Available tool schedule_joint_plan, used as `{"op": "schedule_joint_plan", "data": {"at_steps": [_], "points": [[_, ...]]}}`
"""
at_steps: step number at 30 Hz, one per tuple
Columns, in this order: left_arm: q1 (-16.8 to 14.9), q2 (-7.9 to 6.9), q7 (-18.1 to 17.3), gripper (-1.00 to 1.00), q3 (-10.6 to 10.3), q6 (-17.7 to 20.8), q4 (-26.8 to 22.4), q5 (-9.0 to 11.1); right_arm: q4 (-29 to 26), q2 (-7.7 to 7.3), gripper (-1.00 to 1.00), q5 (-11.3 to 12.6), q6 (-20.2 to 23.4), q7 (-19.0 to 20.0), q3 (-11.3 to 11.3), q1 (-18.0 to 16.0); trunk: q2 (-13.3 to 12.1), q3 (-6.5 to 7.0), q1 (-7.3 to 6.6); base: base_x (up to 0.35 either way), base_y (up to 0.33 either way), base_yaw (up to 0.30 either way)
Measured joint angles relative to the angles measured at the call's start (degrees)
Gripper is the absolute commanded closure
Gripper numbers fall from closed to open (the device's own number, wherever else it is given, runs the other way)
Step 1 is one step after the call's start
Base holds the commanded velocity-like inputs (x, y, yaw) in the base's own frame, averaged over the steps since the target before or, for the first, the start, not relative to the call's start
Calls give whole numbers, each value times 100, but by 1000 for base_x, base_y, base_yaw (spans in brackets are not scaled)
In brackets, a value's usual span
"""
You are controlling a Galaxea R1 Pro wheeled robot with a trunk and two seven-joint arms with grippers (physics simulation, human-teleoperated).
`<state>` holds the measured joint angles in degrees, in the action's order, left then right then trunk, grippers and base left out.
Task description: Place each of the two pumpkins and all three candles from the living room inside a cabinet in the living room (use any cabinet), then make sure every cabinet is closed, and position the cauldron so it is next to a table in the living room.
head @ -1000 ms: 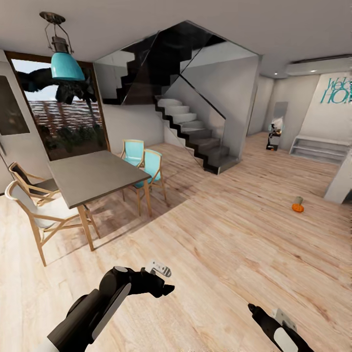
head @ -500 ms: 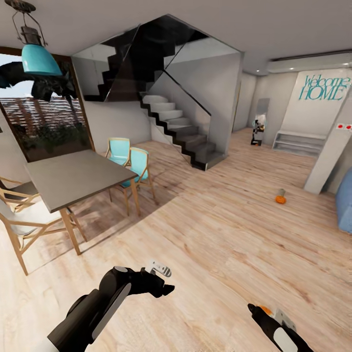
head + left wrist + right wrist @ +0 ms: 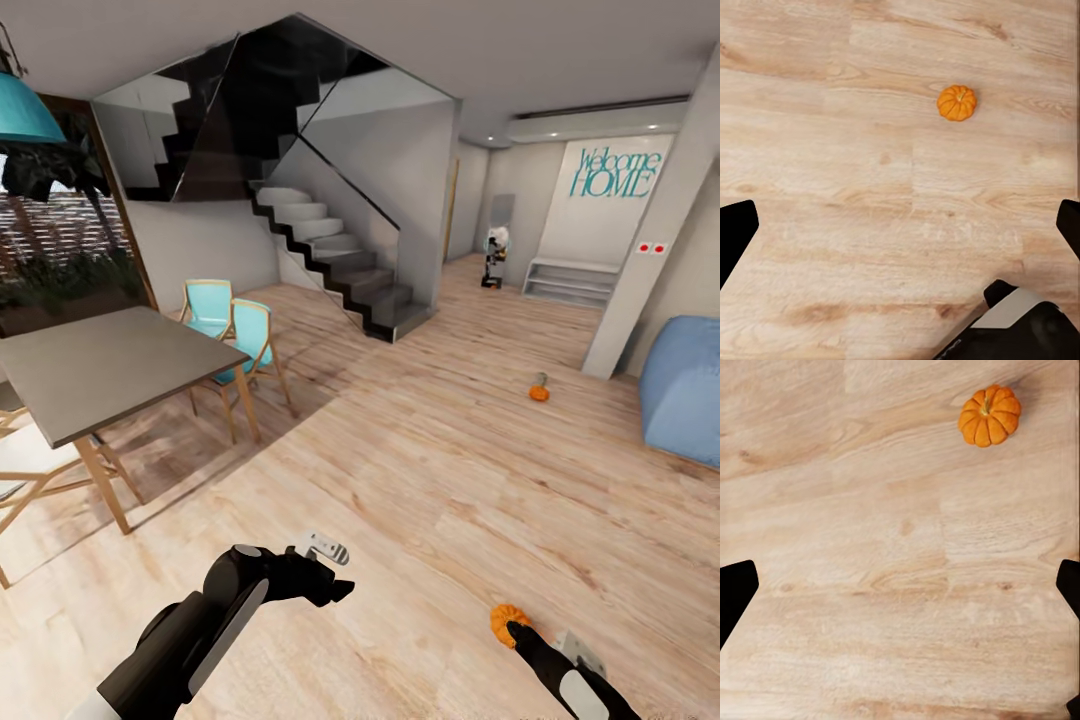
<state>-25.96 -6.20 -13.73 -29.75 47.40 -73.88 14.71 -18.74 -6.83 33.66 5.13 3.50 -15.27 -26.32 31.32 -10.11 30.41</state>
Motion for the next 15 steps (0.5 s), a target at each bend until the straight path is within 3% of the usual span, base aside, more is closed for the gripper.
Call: {"op": "schedule_joint_plan", "data": {"at_steps": [10,15], "points": [[0,0,20,-100,-7,-93,-4,0,-1,1,-100,6,-3,0,-6,0,0,-67,-2,158,-182,-165],[1,0,22,-100,-7,-103,-6,0,-2,-3,-100,-2,-6,0,-1,-1,0,-89,-2,215,-192,-79]]}}
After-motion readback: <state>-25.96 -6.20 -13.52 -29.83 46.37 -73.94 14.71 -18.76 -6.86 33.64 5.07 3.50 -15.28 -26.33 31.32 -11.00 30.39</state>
